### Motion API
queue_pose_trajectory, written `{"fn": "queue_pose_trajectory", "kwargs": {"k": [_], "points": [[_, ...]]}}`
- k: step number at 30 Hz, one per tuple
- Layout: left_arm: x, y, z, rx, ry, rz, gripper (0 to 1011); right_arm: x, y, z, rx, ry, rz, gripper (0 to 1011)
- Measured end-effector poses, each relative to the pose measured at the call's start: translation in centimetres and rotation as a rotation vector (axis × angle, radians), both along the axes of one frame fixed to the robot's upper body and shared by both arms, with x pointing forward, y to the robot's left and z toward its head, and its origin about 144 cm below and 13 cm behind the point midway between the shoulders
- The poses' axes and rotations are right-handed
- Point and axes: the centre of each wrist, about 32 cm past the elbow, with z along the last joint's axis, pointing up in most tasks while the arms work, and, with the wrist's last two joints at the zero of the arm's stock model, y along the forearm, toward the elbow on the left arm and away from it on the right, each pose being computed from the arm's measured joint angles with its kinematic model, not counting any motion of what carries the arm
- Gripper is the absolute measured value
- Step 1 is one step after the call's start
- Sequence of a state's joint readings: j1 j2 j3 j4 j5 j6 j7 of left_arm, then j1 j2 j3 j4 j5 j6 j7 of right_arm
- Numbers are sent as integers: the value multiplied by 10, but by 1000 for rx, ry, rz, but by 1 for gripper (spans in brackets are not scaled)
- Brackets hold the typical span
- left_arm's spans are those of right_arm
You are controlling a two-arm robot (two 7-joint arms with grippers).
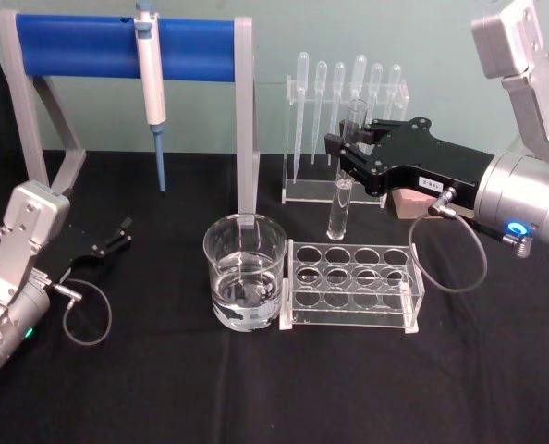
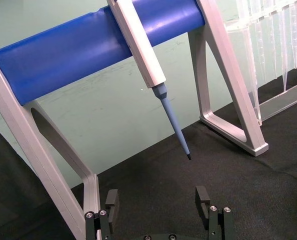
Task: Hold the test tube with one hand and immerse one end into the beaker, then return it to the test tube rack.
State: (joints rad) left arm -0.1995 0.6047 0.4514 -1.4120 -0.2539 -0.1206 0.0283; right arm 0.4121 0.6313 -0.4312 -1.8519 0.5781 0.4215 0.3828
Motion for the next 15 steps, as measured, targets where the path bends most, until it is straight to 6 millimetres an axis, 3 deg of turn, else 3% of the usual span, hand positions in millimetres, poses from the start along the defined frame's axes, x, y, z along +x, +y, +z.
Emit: {"fn": "queue_pose_trajectory", "kwargs": {"k": [15], "points": [[0,0,0,0,0,0,1000,0,0,0,0,0,0,227]]}}
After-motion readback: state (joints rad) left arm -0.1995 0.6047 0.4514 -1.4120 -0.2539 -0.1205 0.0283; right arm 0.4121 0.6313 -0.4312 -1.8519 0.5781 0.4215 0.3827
